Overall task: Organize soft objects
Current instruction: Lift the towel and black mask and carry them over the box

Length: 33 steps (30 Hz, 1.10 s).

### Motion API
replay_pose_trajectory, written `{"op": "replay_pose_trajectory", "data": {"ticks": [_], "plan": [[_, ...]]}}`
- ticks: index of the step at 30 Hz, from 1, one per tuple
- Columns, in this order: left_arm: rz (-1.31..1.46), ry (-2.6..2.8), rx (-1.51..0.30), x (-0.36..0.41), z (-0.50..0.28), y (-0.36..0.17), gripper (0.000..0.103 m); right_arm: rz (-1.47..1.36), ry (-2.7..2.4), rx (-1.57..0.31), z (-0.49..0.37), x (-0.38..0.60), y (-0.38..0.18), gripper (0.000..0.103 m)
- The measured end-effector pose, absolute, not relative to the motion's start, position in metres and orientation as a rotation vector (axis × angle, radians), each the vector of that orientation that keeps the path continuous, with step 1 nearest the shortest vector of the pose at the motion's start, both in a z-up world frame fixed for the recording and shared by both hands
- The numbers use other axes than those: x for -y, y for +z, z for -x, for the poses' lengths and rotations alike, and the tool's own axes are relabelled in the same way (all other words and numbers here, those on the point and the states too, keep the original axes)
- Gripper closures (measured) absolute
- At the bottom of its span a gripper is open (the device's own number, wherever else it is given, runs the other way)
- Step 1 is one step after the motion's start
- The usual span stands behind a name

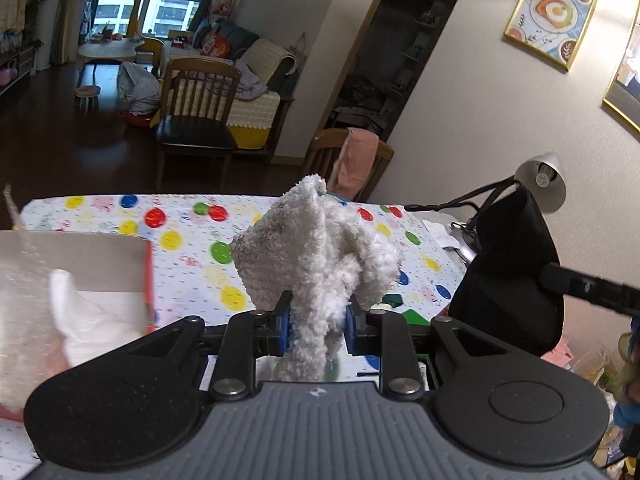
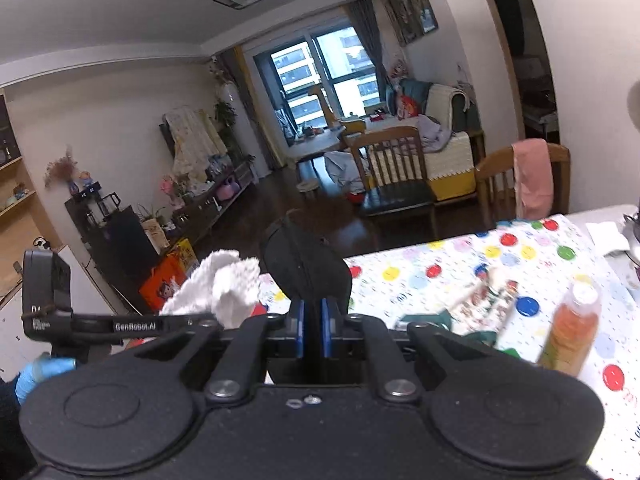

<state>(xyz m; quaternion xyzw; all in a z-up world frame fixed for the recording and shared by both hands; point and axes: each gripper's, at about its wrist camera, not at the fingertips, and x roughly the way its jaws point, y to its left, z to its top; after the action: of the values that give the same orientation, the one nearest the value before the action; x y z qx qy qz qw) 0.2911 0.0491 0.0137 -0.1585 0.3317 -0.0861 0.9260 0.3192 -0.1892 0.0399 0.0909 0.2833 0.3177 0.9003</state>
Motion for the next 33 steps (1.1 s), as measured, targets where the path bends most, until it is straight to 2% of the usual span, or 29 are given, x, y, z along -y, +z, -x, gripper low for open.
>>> {"op": "replay_pose_trajectory", "data": {"ticks": [19, 33], "plan": [[0.266, -0.051, -0.661, -0.183, -0.243, 0.035, 0.079, -0.138, 0.815, -0.556, -0.326, 0.03, 0.068, 0.095], [0.234, 0.081, -0.711, -0.264, -0.234, 0.013, 0.079, -0.117, 0.857, -0.606, -0.34, -0.072, 0.037, 0.095]]}}
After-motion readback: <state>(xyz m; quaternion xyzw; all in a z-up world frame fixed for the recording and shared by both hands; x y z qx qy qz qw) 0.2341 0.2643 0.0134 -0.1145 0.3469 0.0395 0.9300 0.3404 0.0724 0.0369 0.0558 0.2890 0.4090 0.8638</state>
